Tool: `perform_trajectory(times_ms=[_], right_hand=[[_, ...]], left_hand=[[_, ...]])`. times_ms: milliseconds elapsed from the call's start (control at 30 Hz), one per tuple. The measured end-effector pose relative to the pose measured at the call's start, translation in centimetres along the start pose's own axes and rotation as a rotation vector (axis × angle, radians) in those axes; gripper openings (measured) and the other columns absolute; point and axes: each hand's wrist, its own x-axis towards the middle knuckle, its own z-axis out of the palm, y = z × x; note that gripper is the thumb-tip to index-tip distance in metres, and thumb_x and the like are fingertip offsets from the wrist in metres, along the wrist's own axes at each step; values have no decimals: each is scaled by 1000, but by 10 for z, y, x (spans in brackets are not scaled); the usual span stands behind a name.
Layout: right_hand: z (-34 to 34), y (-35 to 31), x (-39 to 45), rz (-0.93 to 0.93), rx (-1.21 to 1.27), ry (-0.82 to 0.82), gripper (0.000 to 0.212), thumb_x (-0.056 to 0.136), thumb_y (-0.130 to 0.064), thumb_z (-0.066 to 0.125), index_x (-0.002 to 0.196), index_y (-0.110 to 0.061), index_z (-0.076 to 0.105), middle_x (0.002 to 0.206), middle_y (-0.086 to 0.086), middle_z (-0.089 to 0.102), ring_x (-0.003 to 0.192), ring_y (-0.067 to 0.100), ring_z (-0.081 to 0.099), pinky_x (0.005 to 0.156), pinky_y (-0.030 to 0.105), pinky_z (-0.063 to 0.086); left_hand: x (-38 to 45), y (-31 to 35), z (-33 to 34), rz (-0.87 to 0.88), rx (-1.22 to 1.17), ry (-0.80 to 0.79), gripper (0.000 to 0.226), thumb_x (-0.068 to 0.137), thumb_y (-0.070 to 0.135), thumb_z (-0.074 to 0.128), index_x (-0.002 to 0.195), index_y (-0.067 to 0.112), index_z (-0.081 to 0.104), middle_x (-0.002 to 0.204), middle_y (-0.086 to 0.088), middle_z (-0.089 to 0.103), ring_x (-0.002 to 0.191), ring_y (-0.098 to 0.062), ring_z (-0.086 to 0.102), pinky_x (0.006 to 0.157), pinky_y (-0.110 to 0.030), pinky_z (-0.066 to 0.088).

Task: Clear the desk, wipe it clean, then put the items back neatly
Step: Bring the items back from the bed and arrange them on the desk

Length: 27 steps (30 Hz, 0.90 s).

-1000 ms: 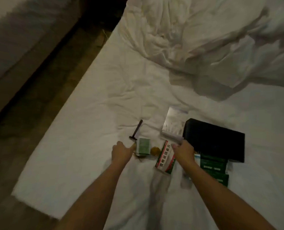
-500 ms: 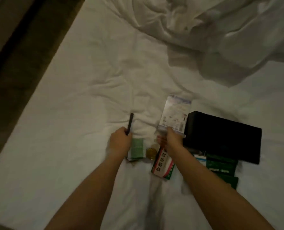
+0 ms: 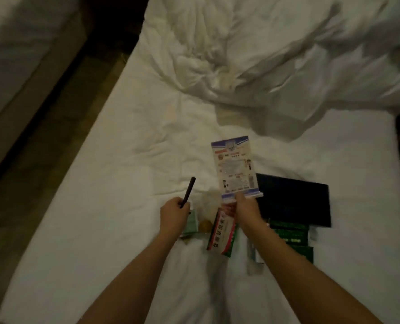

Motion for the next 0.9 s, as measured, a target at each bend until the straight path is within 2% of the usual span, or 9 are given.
perform_trajectory(times_ms=[100,233,367,433,500,567,733,833,900], right_hand=[[-37,-19,-48,-52,19,17,16,102,-18,41,111,-9,50,86,20,64,68,26,60,65,35,53],[-98,-31,-115,-119,196,104,19,101,-15,41,116,-5,46,77,19,61,52,20,60,43,24,50],[-176,-18,-180,-211,365,222,30,101,-12,40,121,8,49,70,18,61,44,16,61,43,23,51],[-220,-2,-214,-239,444,277,28,100,-12,41,119,5,52,70,17,63,50,20,62,45,25,52],[-264,18,-251,-240,524,334,22,100,-12,41,109,4,55,70,18,62,54,23,60,43,25,51],[-308,44,-291,-275,578,423,19,101,-13,40,95,-1,55,72,17,61,56,24,59,43,23,51],[-405,129,-393,-330,716,585,22,101,-13,40,89,-4,56,74,14,60,60,21,58,48,25,52],[-452,194,-456,-342,817,758,15,101,-17,42,102,-9,54,82,11,62,67,22,59,54,27,51],[-478,241,-494,-321,914,850,13,101,-18,45,109,-11,52,86,10,62,72,23,61,61,30,53]], left_hand=[[-37,37,-4,65,-36,-50,10,91,13,57,85,8,64,71,-2,61,65,-13,56,48,-8,38],[-98,89,8,209,-6,-128,17,91,14,58,95,2,69,88,-14,71,83,-25,67,68,-27,45],[-170,141,40,405,52,-237,14,92,17,58,90,6,66,78,-8,60,65,-15,55,48,-15,35],[-213,162,64,477,58,-296,17,91,19,60,92,4,68,79,-6,62,62,-11,53,52,-12,40],[-263,178,89,549,53,-368,20,92,17,59,94,0,68,84,-11,66,69,-17,59,65,-26,48],[-322,189,114,638,55,-440,19,93,14,57,96,-3,67,89,-14,68,75,-20,60,68,-25,45],[-470,180,176,846,134,-613,17,90,12,58,89,0,70,84,-13,70,80,-24,65,64,-24,44],[-561,158,212,942,195,-736,15,88,7,59,82,-2,68,76,-13,63,72,-23,58,51,-17,38],[-622,141,239,1030,253,-823,14,90,9,58,77,4,64,74,-12,61,71,-23,56,56,-25,40]])
